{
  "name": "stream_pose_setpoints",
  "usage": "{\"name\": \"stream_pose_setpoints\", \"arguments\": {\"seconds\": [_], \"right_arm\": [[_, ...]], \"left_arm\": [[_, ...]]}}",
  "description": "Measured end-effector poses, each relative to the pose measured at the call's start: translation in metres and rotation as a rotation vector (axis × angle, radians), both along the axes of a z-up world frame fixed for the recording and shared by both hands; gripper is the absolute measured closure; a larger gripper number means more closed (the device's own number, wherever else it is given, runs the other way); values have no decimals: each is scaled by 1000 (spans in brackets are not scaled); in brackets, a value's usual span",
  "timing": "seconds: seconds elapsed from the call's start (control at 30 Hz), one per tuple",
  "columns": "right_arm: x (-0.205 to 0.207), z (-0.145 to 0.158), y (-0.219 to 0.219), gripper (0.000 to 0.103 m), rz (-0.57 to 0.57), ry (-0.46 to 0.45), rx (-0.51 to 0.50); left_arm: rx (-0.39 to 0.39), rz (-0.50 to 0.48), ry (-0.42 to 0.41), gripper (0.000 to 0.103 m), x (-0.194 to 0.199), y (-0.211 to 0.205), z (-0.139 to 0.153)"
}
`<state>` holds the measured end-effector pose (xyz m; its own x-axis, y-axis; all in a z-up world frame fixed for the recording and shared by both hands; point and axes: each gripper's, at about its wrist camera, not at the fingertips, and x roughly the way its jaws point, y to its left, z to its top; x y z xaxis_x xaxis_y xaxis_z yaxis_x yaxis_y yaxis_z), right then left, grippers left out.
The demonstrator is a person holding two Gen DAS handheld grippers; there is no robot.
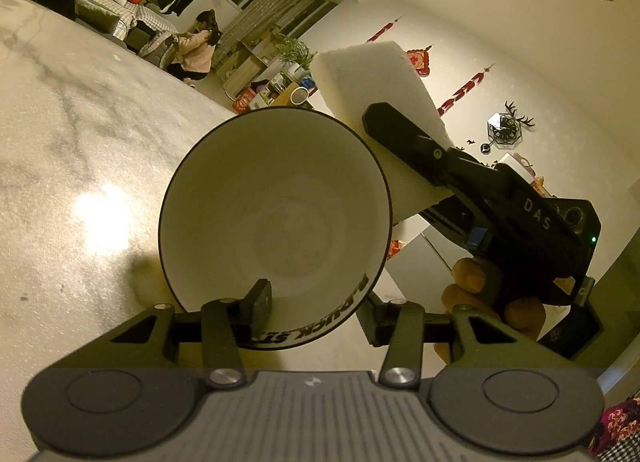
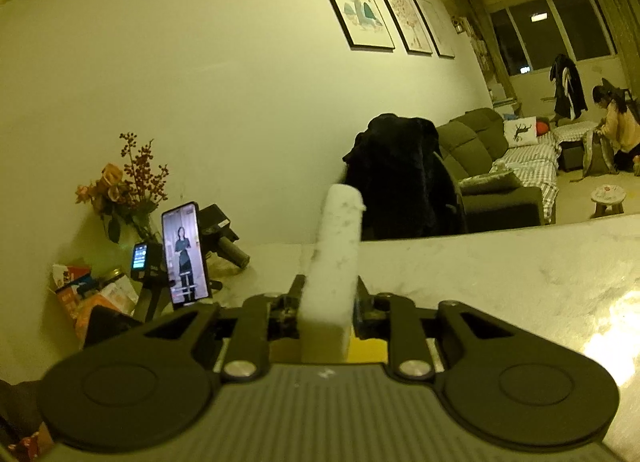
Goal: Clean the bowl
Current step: 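Hold the yellow bowl up with the left tool while the right tool keeps the sponge at its rim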
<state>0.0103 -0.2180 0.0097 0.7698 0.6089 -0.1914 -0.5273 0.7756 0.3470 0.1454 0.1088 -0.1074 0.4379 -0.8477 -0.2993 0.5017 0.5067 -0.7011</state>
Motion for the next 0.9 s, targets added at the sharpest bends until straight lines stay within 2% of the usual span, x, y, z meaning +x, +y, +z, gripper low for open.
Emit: {"name": "stream_pose_setpoints", "arguments": {"seconds": [0.13,0.2,0.33,0.43,0.5,0.77,0.9], "right_arm": [[-1,-1,-2,76,-10,-32,17],[-2,0,-2,71,-13,-53,29],[-2,-1,-5,70,-32,-83,68],[-2,-2,-5,72,-44,-92,84],[-1,-2,-4,84,-50,-93,84],[-7,4,-1,84,-57,-138,54],[-7,2,3,84,-46,-131,29]], "left_arm": [[3,-1,-1,56,0,-1,0],[4,-1,-2,55,0,-1,-1],[5,-2,-2,55,-1,-1,0],[5,-3,-2,55,-3,-1,1],[5,-3,-2,55,-3,-1,1],[5,-4,-2,55,-5,-2,1],[6,-4,-2,55,-5,-4,1]]}}
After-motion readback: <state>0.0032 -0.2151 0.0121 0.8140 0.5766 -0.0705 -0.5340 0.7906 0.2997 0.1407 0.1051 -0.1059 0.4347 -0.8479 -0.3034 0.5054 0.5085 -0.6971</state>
